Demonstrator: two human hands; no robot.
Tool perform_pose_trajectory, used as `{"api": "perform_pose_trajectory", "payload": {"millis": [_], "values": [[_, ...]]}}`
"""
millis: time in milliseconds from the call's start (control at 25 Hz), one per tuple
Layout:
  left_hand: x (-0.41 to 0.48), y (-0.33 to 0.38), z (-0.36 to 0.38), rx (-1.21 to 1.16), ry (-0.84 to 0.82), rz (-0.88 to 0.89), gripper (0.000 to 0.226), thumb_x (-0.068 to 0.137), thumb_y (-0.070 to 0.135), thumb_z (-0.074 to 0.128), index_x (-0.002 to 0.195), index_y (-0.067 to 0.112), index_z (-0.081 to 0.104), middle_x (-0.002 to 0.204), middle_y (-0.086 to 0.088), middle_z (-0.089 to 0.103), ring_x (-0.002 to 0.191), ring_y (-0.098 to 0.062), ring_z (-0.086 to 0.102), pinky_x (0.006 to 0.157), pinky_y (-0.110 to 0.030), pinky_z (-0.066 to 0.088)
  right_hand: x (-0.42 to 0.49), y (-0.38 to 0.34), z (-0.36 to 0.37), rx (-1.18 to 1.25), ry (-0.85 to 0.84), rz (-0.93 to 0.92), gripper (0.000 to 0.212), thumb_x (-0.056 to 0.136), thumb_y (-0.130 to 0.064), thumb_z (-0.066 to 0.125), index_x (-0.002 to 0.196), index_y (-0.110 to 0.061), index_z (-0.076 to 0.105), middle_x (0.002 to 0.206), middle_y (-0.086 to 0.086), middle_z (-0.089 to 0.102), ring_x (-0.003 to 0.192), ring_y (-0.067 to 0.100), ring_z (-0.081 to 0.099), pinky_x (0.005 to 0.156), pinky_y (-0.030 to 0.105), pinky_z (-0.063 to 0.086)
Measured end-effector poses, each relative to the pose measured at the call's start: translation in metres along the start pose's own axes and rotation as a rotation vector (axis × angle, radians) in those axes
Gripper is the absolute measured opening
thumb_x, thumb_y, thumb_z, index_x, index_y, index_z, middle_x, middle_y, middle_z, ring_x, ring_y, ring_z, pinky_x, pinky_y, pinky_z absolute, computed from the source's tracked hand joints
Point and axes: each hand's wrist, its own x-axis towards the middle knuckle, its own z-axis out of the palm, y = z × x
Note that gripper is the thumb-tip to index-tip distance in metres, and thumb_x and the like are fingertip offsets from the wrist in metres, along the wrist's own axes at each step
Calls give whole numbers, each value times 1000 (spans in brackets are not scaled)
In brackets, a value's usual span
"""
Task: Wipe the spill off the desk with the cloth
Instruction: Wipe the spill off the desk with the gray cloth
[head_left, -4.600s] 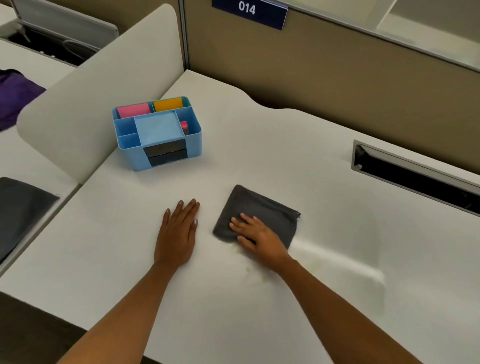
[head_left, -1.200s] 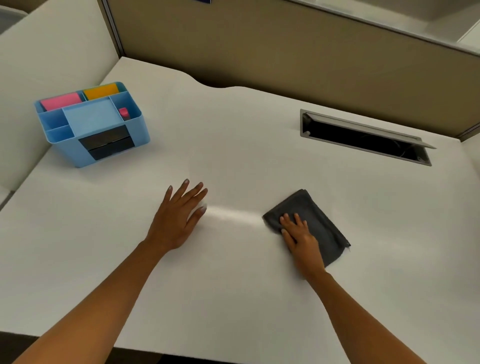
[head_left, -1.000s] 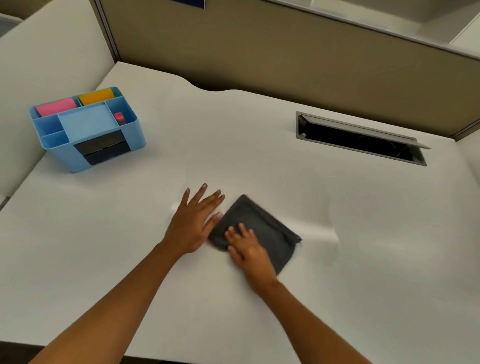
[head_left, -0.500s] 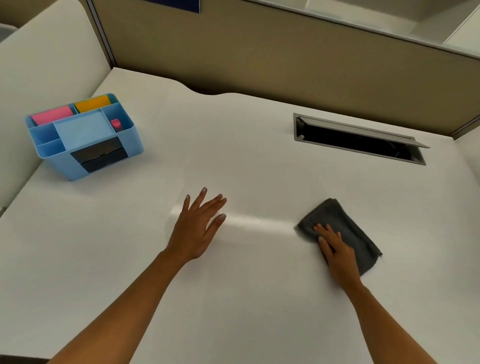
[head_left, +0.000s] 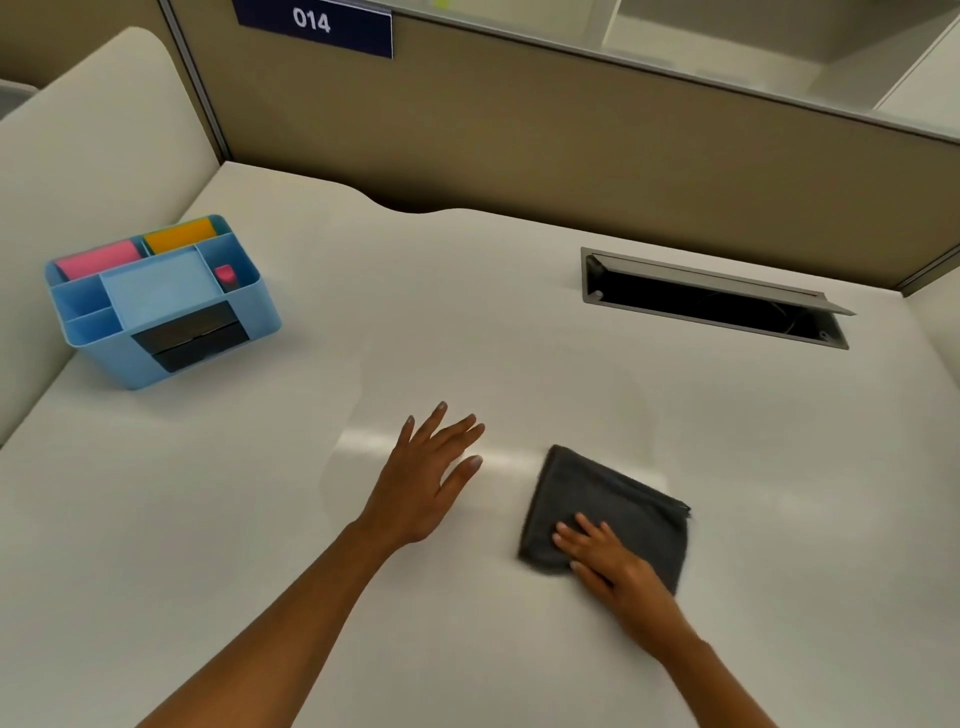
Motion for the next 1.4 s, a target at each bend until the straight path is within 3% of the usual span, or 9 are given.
{"api": "perform_pose_trajectory", "payload": {"millis": [160, 280, 480, 600, 720, 880, 1080, 1240, 1400], "values": [[0, -4, -11, -12, 30, -44, 48, 98, 51, 31, 143, 36, 37, 152, 19, 32, 145, 1, 2, 121, -38, 3, 14, 58, -59, 63, 226, 333, 42, 95, -25, 51, 130, -46, 42, 144, -17, 38, 142, 16, 24, 118, 30, 15], [1, 6, -10, -66, 29, -71, 47, 98, 50, 32, 143, 37, 38, 151, 21, 31, 145, 3, 1, 121, -37, 1, 79, 65, -76, 27, 323, 521, 39, 97, -31, 46, 135, -38, 43, 153, 2, 28, 142, 31, 21, 113, 43, 23], [11, 21, -8, -119, 75, -42, 45, 98, 50, 33, 142, 38, 38, 150, 22, 33, 145, 3, 4, 118, -31, -1, 184, -11, -30, 20, 183, 321, 39, 98, -27, 46, 137, -21, 46, 154, 9, 28, 143, 32, 18, 114, 38, 19], [3, 7, -16, -100, 92, -107, 45, 99, 46, 34, 143, 36, 37, 151, 18, 34, 146, -2, 8, 120, -35, 2, 164, -63, 29, 45, -31, 79, 40, 99, -33, 41, 138, -27, 43, 154, 1, 28, 145, 22, 12, 116, 40, 17], [-19, -22, -32, -51, 113, -192, 47, 97, 47, 35, 143, 35, 38, 152, 15, 34, 146, -3, 9, 120, -35, 1, 136, -56, 25, 39, -179, -146, 38, 98, -34, 42, 135, -27, 47, 146, -11, 41, 143, 5, 17, 119, 27, 11], [-54, -54, -59, -29, 160, -285, 49, 96, 50, 33, 143, 36, 37, 152, 17, 32, 145, 1, 5, 120, -33, -2, 160, -26, -20, 75, -1, 23, 33, 97, -25, 47, 130, -25, 54, 139, -15, 42, 142, 13, 23, 114, 20, 10], [-85, -64, -78, -12, 216, -355, 47, 97, 49, 34, 144, 38, 34, 153, 19, 29, 145, 3, 3, 121, -37, -2, 269, -54, -11, -13, 87, 244, 38, 99, -32, 43, 133, -18, 51, 149, 15, 36, 138, 33, 30, 114, 42, 25], [-99, -72, -88, 16, 231, -383, 52, 95, 55, 30, 144, 37, 34, 153, 18, 28, 145, 1, 4, 121, -39, -1, 322, -123, 34, -106, -55, 110, 40, 100, -28, 37, 135, -12, 47, 149, 16, 36, 138, 35, 28, 112, 42, 23], [-101, -77, -92, 23, 250, -420, 51, 97, 47, 34, 146, 34, 31, 155, 14, 28, 146, -2, 5, 120, -36, -1, 279, -174, 92, -45, -205, -106, 40, 100, -31, 37, 137, -20, 45, 154, 8, 29, 143, 28, 19, 115, 37, 16]]}}
